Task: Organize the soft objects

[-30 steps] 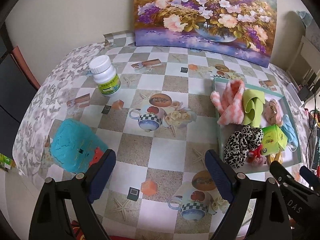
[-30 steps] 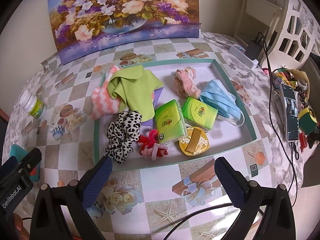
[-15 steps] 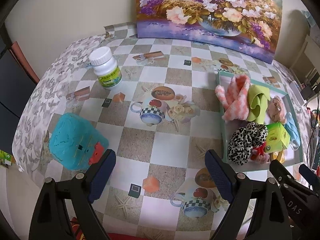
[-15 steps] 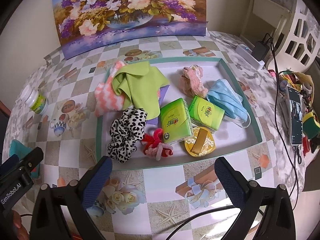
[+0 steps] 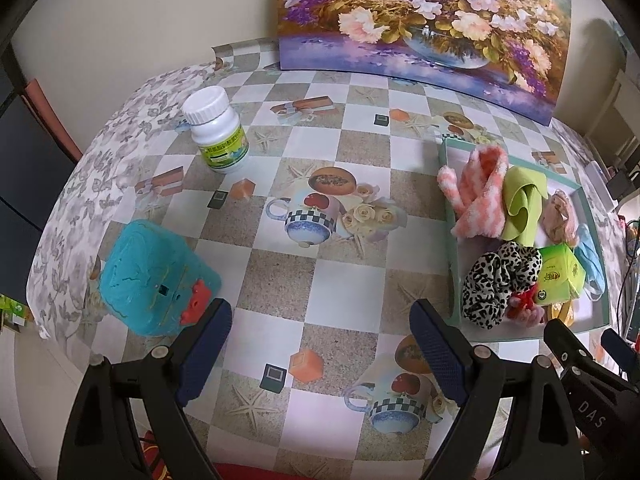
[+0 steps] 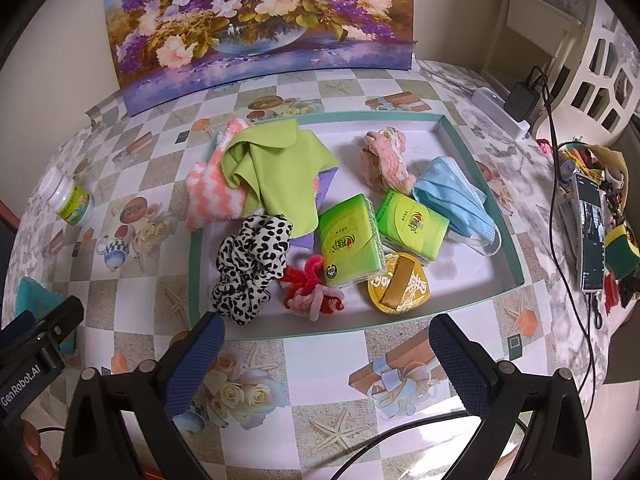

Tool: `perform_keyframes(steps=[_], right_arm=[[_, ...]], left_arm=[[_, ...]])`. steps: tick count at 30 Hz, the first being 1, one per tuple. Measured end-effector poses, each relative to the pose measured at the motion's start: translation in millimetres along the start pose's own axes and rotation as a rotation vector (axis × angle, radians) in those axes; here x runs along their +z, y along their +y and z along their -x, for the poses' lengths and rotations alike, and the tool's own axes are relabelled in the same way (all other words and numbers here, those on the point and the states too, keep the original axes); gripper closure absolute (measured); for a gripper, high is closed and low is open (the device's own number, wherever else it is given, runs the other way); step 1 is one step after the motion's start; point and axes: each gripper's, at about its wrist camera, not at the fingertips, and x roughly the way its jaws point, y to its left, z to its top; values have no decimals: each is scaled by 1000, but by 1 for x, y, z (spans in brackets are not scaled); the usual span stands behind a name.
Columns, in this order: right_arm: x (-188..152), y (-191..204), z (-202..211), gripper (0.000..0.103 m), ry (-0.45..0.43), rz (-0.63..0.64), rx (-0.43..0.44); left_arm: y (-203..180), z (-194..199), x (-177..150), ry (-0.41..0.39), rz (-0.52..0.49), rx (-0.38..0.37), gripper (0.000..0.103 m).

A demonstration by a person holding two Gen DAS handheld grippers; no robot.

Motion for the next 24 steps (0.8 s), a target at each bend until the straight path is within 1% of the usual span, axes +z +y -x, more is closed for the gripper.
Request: perform_keyframes(steps=[10,16,24], right_arm=[[0,-1,-1,0,5,-3,-3],[0,-1,-1,0,5,-4,-2],[-1,-2,-2,0,7,-4,-1]], left_arm=[[-1,0,0,2,-3,0,12],[-4,2,-1,-9,-24,10,12],[-2,1,-1,-4,-14,7,12]])
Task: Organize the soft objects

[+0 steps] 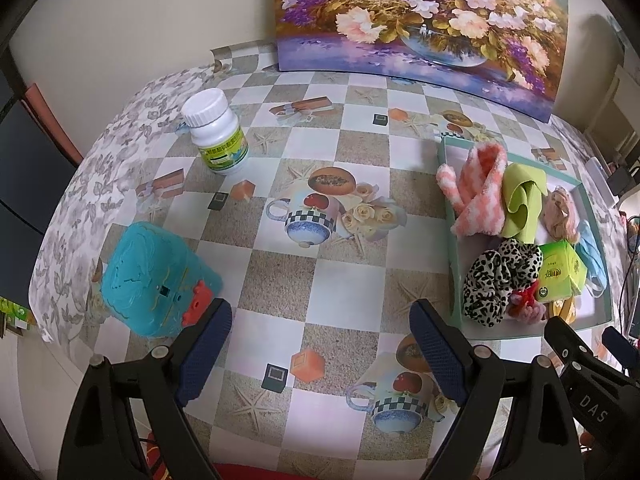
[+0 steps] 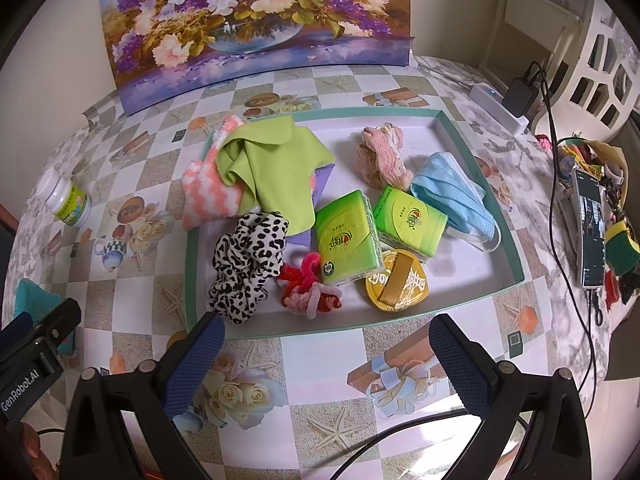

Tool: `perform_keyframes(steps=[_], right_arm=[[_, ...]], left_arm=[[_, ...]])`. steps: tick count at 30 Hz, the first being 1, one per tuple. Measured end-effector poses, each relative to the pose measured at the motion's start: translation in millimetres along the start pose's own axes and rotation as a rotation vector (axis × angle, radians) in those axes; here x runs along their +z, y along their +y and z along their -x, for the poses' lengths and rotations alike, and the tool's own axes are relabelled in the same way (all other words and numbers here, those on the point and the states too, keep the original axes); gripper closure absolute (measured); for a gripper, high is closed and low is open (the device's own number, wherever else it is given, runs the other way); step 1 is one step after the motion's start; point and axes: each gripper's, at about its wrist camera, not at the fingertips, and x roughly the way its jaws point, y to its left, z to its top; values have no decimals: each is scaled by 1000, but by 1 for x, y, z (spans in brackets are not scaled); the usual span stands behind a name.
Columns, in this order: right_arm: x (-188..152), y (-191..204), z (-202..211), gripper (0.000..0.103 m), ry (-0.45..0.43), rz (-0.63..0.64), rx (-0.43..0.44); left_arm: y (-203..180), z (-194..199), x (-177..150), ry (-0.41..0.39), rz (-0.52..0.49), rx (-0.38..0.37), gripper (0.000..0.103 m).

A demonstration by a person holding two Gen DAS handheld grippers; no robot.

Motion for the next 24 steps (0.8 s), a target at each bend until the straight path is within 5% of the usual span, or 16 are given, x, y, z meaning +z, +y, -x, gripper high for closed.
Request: perform_keyframes(steps=[24], right_arm=[[-1,-2,-1,0,0,-2,0]], left_arm=[[0,-1,0,4,-4,9,12]])
